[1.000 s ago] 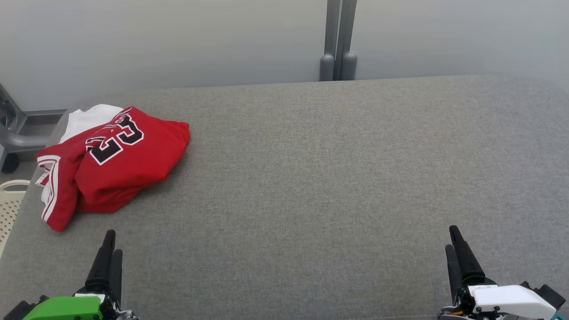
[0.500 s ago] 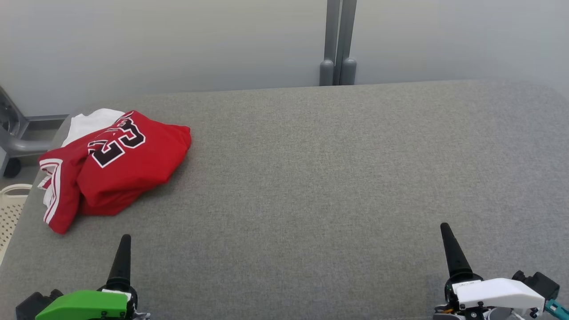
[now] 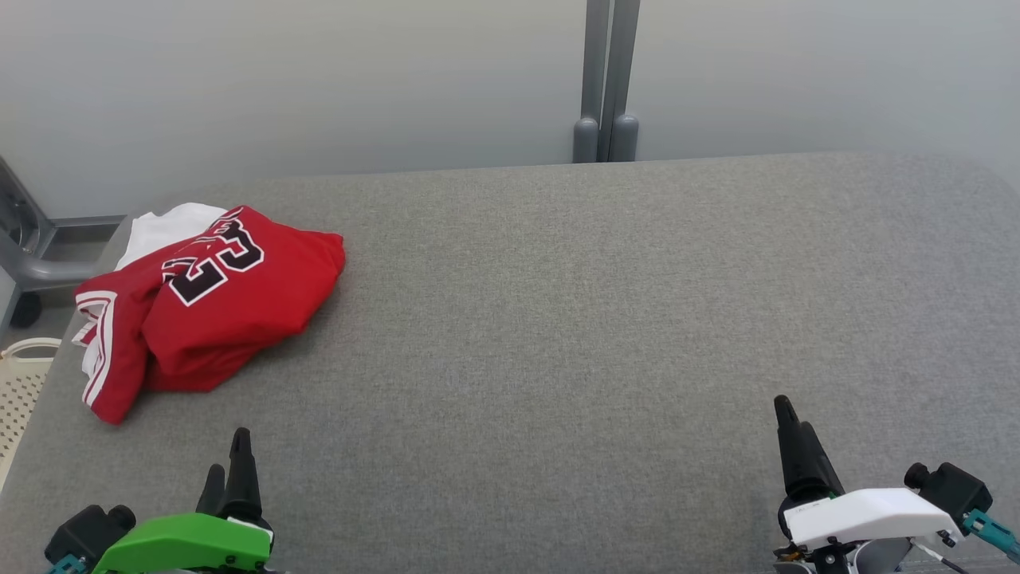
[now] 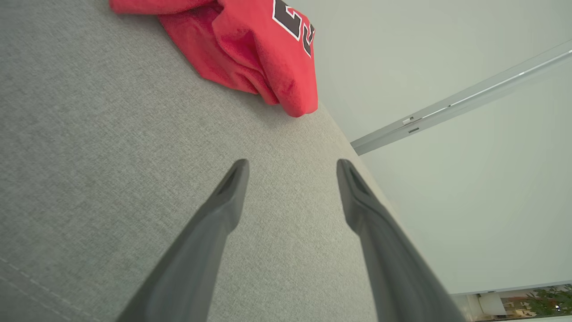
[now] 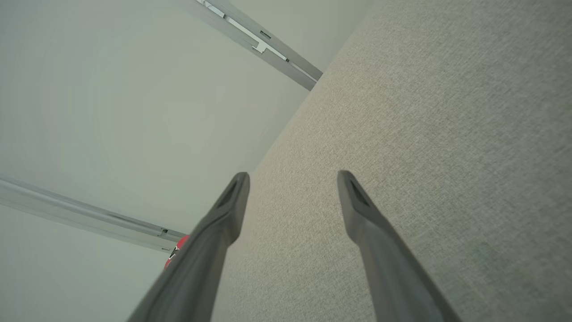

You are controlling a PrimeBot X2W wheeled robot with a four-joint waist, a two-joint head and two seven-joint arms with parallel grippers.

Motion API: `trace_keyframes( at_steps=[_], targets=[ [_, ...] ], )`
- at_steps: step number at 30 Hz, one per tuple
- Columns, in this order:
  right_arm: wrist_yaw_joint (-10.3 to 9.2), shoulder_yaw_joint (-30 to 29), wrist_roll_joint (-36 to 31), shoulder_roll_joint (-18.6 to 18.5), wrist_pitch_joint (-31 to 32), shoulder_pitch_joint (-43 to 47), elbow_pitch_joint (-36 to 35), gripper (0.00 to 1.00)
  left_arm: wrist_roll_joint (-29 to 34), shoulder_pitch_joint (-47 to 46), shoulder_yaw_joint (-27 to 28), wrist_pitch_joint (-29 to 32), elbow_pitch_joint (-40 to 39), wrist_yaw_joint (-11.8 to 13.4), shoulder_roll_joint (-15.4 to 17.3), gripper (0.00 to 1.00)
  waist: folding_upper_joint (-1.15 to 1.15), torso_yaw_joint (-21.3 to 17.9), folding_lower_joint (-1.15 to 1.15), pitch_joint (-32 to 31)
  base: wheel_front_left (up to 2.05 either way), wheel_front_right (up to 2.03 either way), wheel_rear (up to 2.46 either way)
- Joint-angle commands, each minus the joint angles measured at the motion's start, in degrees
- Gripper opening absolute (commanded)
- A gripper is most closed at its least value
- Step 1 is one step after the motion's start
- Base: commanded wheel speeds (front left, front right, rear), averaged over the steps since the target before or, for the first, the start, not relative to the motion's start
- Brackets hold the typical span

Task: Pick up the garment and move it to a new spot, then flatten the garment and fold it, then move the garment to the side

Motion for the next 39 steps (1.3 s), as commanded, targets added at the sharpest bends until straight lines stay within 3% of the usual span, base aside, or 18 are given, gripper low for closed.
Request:
trace_keyframes(
  at_steps=[1, 13, 27, 39],
  targets=[
    [0.02, -0.1, -2.2, -0.2, -0.4, -1.6, 0.2, 1.00, 3.0, -0.9, -0.4, -0.8, -0.4, 0.6, 0.6, 1.00, 0.00, 0.0, 0.00, -0.1, 0.00, 0.00, 0.00],
    [0.02, -0.9, -17.2, -0.3, 0.1, -4.4, 4.6, 1.00, 18.0, -2.8, -4.5, -4.0, 2.9, 4.1, 2.0, 1.00, 0.00, -0.1, 0.00, -0.7, 0.00, 0.00, 0.00],
    [0.02, -1.5, -33.9, -0.3, 4.5, -6.8, 4.5, 1.00, 29.2, -5.5, -8.5, -7.1, 6.7, 6.9, 3.5, 1.00, 0.00, 0.1, 0.00, -1.1, 0.00, 0.00, 0.00],
    [0.02, -4.3, -42.5, -0.4, 6.2, -7.1, 4.3, 1.00, 35.5, -7.2, -10.8, -9.5, 10.3, 7.7, 4.1, 1.00, 0.00, 0.2, 0.00, -1.8, 0.00, 0.00, 0.00]
  ],
)
